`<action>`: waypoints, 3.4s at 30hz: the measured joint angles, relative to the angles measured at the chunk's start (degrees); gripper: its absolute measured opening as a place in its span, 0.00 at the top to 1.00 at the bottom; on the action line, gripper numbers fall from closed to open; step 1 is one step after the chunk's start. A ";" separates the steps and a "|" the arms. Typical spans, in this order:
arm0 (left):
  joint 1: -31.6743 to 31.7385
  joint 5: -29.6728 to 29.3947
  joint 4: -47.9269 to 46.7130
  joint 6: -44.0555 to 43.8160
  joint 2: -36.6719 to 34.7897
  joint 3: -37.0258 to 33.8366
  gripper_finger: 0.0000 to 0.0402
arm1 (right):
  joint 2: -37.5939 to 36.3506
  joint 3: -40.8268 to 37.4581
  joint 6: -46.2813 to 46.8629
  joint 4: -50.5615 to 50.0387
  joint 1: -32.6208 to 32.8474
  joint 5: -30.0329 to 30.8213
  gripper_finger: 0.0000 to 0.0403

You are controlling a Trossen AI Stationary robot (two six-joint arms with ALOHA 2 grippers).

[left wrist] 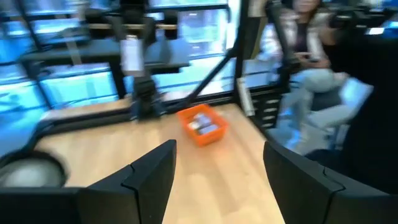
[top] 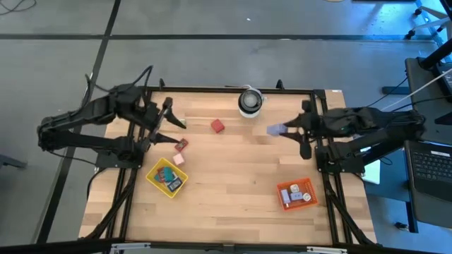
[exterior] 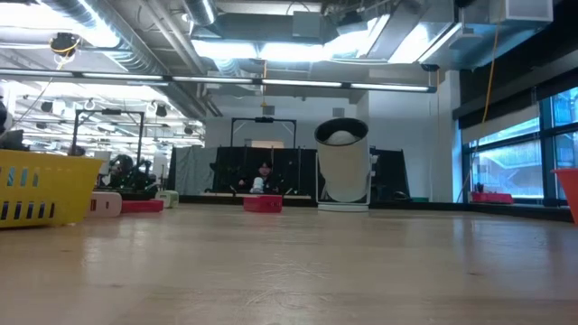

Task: Pick & Place Office items
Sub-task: Put the violet charger adapter into the orange bin, then put the red charger adapter into the orange bin

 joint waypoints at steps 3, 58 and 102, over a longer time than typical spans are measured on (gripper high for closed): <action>-1.05 -7.02 3.56 -1.99 -4.48 -7.02 0.41 | -0.59 -1.85 6.66 -3.45 2.22 0.03 0.69; -9.60 -14.64 54.36 -13.88 -14.47 -44.02 0.48 | 27.70 -11.22 91.28 -25.44 47.40 -3.75 0.69; -8.98 -24.42 56.11 -13.45 -13.52 -44.00 0.48 | 19.42 -11.20 79.21 -26.41 31.97 29.33 0.46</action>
